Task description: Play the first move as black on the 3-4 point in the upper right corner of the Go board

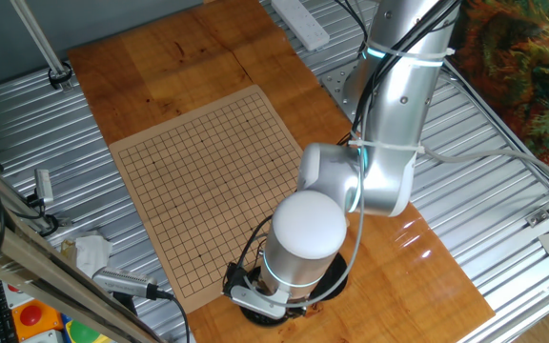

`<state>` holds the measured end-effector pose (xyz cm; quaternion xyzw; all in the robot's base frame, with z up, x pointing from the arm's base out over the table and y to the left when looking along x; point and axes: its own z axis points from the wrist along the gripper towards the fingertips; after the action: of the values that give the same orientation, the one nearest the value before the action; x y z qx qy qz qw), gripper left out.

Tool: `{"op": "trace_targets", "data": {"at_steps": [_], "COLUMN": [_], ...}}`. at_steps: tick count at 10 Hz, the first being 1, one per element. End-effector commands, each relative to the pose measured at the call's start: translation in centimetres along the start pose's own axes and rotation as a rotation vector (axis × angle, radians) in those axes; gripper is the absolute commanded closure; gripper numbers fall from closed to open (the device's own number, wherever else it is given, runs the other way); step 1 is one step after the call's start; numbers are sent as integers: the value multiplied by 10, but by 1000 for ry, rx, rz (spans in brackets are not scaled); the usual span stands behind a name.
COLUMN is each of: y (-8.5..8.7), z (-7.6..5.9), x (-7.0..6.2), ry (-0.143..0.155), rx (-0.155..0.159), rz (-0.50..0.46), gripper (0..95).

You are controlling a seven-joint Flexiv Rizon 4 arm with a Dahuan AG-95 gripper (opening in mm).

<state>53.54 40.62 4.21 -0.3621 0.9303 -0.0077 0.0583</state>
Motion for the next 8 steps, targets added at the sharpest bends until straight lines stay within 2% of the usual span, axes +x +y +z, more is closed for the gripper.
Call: {"op": "trace_targets", "data": {"at_steps": [1, 5, 6, 8], "y": [0, 0, 0, 0], "z": [0, 0, 0, 2], "x": [0, 0, 0, 0], "ry": [1, 3, -2, -11], "rx": [0, 2, 2, 8], "rz": [4, 9, -3, -15], "gripper": [760, 760, 570, 570]}}
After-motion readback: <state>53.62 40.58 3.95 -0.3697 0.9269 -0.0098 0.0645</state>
